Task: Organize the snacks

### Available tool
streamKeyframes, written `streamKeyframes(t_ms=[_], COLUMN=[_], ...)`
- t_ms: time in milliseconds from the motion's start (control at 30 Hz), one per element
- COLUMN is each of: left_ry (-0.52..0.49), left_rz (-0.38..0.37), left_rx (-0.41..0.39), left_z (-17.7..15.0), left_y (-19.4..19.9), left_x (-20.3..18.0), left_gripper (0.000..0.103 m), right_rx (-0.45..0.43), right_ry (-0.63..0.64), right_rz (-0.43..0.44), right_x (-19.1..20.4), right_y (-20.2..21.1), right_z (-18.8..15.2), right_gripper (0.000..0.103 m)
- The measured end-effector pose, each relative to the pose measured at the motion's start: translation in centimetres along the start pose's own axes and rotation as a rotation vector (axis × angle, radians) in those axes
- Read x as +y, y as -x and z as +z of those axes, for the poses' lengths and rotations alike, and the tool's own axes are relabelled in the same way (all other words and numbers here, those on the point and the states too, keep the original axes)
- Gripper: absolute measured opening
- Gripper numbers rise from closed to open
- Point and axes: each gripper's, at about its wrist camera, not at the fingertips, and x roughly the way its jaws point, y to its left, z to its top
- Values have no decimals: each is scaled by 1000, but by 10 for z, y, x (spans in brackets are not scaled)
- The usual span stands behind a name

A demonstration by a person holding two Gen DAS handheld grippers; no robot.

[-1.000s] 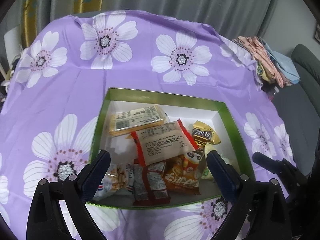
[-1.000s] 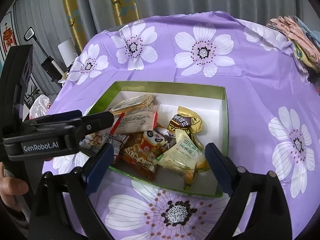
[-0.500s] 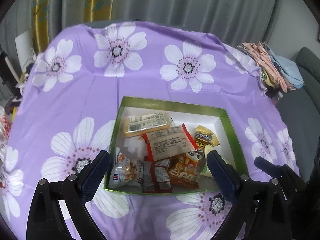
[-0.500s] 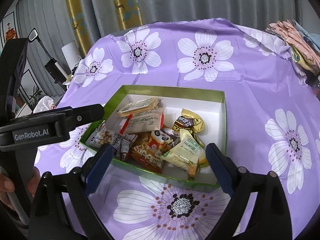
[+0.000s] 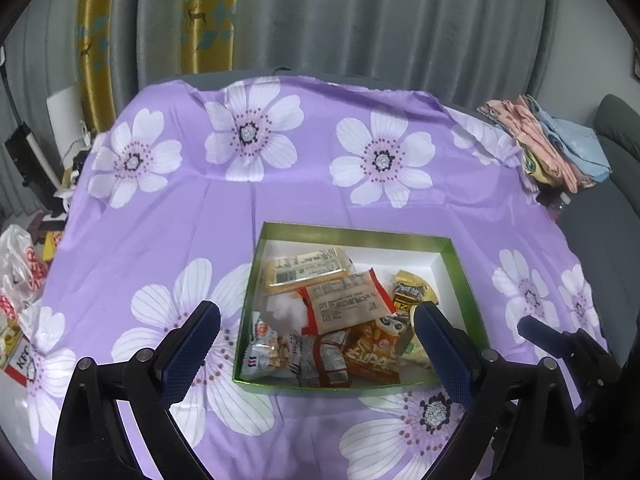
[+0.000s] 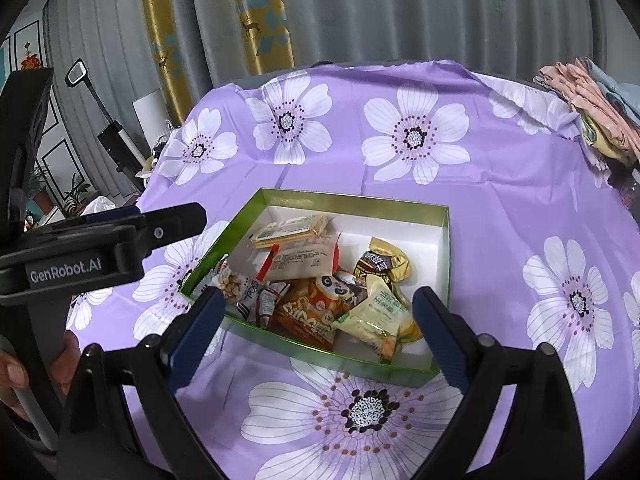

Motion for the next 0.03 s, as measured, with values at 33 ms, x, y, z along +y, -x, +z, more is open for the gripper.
streamKeyframes(t_ms=[33], left_ry=[1], left_rz=[5], left_rx=[-2], left_z=[1], left_y=[0], left_x=[-2], left_gripper=[97], right_rx=[0], right_ry=[0], right_rz=[1], right_x=[0], right_y=[0], right_z=[0], right_gripper=[96])
